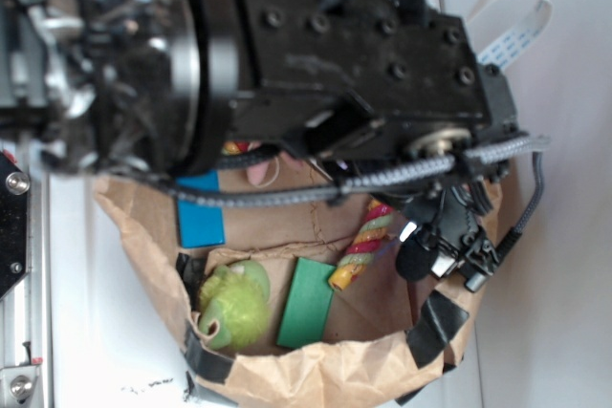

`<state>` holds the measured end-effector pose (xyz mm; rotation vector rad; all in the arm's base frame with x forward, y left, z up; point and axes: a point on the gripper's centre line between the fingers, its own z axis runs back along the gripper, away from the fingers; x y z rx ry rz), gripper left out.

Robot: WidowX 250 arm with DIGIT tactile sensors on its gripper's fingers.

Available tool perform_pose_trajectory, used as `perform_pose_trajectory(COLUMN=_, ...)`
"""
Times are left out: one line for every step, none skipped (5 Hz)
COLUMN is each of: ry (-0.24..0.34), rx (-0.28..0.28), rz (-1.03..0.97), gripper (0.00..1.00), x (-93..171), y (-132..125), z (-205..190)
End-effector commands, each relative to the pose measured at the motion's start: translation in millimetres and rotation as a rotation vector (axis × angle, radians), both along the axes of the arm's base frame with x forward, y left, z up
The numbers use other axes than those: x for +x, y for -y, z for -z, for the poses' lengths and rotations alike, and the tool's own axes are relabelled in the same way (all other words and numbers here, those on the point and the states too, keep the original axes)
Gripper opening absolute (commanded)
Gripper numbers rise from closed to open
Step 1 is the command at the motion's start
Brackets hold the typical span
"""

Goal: Grab the multicolored rope.

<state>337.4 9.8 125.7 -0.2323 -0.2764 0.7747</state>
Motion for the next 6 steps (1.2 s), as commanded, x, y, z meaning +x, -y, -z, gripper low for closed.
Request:
perform_pose_trajectory(ry=0.062, rx=0.004, rz=-0.007, gripper=1.0, x=6, y=-5, z=-19)
perform_pose_trajectory(ry=0.062, rx=0.004, rz=-0.007, gripper=1.0, x=6, y=-5, z=-19)
perform_pose_trajectory(ry=0.066, rx=0.028, rz=0.048, gripper=1.0, x=-7, y=6, z=-10)
perform_pose_trajectory(ry=0.056, rx=0.056, rz=0.09, gripper=1.0, x=-23, y=22, z=-6)
perform_pose_trajectory(ry=0.029, rx=0.111, rz=0.128, gripper=1.0, x=-42, y=41, z=6)
perform_pose_trajectory(ry=0.042, rx=0.113, rz=0.14, gripper=1.0, x=-42, y=54, z=12)
